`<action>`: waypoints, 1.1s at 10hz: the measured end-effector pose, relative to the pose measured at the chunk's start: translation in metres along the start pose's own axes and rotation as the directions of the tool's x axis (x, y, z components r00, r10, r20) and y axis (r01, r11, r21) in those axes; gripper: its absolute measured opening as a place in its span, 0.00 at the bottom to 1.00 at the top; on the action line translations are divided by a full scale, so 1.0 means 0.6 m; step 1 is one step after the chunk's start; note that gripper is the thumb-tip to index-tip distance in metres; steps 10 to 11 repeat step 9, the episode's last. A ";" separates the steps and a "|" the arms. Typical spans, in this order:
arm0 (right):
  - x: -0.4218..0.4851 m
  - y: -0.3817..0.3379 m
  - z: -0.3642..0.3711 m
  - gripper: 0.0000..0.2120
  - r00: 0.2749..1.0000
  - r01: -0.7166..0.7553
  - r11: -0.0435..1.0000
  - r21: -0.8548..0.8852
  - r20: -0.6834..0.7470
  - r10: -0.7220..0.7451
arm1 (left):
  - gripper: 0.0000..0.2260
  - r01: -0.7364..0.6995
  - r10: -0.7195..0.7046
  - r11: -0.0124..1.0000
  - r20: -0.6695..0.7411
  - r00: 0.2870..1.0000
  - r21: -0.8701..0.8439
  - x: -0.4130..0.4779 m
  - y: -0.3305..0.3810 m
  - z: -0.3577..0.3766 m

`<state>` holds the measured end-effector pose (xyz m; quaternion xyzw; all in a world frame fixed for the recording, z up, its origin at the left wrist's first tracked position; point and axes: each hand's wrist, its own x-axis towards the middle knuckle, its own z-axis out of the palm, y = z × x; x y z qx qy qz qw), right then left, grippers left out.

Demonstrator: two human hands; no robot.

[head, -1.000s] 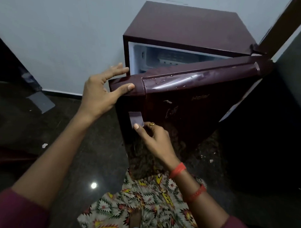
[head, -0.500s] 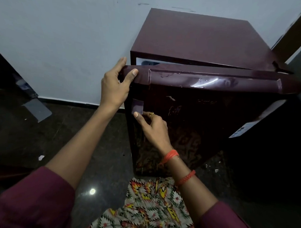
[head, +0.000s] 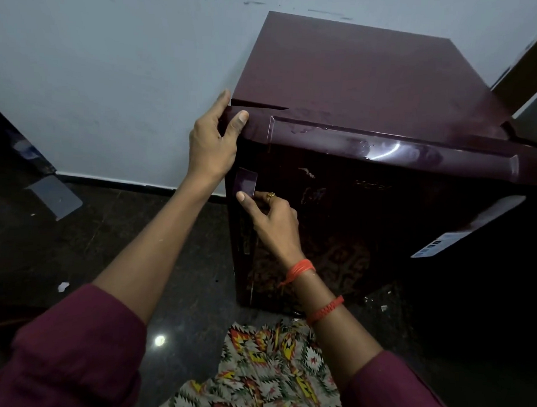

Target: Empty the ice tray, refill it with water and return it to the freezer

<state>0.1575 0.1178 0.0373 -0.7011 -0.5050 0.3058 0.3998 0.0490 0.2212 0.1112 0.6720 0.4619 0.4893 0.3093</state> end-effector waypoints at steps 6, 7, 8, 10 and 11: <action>-0.025 0.062 -0.010 0.20 0.959 0.267 0.950 0.164 0.055 -0.279 | 0.25 0.117 -0.117 0.993 -0.009 0.993 -0.027 -0.105 -0.028 -0.013; -0.044 0.081 -0.002 0.26 0.939 0.321 0.931 0.176 0.072 -0.337 | 0.25 0.205 -0.203 0.978 -0.052 0.978 0.039 -0.168 -0.044 -0.026; -0.063 0.096 0.002 0.29 0.927 0.332 0.913 0.238 0.095 -0.362 | 0.26 0.312 -0.302 0.948 -0.130 0.944 0.061 -0.239 -0.059 -0.046; -0.090 0.108 0.008 0.25 0.897 0.376 0.892 0.250 0.142 -0.418 | 0.26 0.429 -0.405 0.902 -0.244 0.881 0.054 -0.330 -0.065 -0.068; -0.090 0.108 0.008 0.25 0.897 0.376 0.892 0.250 0.142 -0.418 | 0.26 0.429 -0.405 0.902 -0.244 0.881 0.054 -0.330 -0.065 -0.068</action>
